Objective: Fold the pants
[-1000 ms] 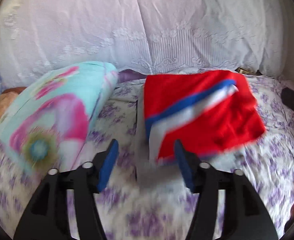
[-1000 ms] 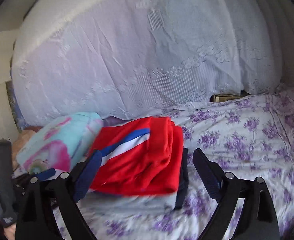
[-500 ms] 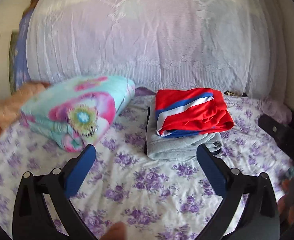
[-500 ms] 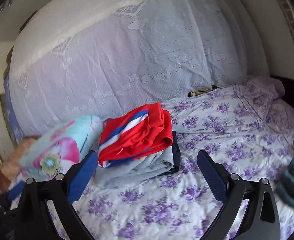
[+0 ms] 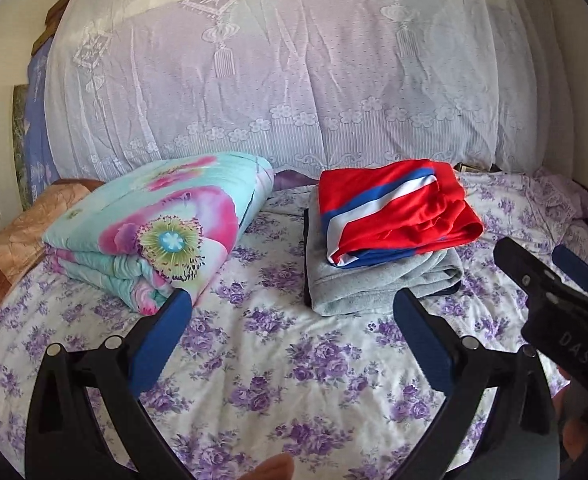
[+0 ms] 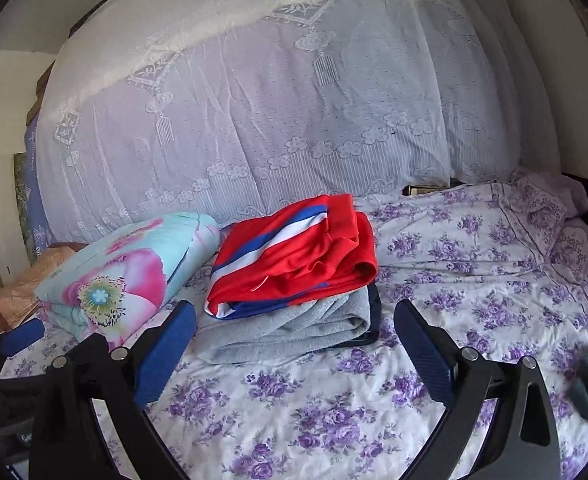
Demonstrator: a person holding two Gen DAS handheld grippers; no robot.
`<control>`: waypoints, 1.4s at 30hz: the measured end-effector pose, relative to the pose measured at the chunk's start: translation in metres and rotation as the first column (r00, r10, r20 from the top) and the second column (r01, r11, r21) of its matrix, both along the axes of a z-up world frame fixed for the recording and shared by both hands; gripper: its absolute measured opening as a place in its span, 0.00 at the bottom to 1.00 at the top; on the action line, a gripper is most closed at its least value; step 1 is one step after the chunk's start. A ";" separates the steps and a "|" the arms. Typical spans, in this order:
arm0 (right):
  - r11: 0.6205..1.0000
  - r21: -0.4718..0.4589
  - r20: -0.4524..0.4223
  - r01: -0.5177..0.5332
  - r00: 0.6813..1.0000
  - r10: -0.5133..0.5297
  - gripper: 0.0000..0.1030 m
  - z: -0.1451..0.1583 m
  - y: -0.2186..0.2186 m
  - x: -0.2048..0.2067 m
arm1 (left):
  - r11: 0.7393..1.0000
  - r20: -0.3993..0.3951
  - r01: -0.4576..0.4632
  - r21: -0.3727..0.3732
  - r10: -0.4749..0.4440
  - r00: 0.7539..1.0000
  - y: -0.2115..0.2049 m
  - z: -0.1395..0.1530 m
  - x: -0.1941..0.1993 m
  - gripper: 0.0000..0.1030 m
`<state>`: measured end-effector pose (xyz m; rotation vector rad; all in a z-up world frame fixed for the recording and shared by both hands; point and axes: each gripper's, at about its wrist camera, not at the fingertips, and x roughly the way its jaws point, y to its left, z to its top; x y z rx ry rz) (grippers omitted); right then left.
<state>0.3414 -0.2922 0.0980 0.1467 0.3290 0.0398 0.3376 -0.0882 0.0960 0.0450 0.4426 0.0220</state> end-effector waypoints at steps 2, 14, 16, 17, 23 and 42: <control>1.000 0.004 -0.017 -0.008 1.000 0.008 0.97 -0.002 0.001 0.002 | 0.999 0.008 0.010 0.033 -0.010 1.000 -0.006 0.000 -0.002 0.95; 0.997 -0.071 0.012 0.042 0.999 -0.042 0.97 -0.001 0.007 -0.002 | 0.997 -0.006 0.055 0.045 -0.055 0.998 -0.015 -0.004 -0.002 0.95; 0.992 -0.108 0.023 0.067 0.998 -0.064 0.97 0.002 0.007 -0.004 | 0.998 -0.006 0.049 0.040 -0.049 0.999 -0.013 -0.004 -0.002 0.95; 0.989 -0.124 0.024 0.074 0.997 -0.071 0.97 0.003 0.007 -0.004 | 0.998 -0.006 0.048 0.042 -0.048 0.999 -0.013 -0.004 -0.001 0.95; 0.987 -0.141 -0.009 0.081 0.997 -0.083 0.97 -0.001 0.004 0.003 | 0.998 -0.024 0.057 -0.007 -0.057 0.998 -0.007 -0.003 0.001 0.95; 0.997 -0.070 -0.053 0.017 0.998 -0.021 0.97 -0.005 0.003 0.007 | 0.999 0.000 0.053 -0.005 -0.053 0.999 -0.006 0.002 -0.002 0.96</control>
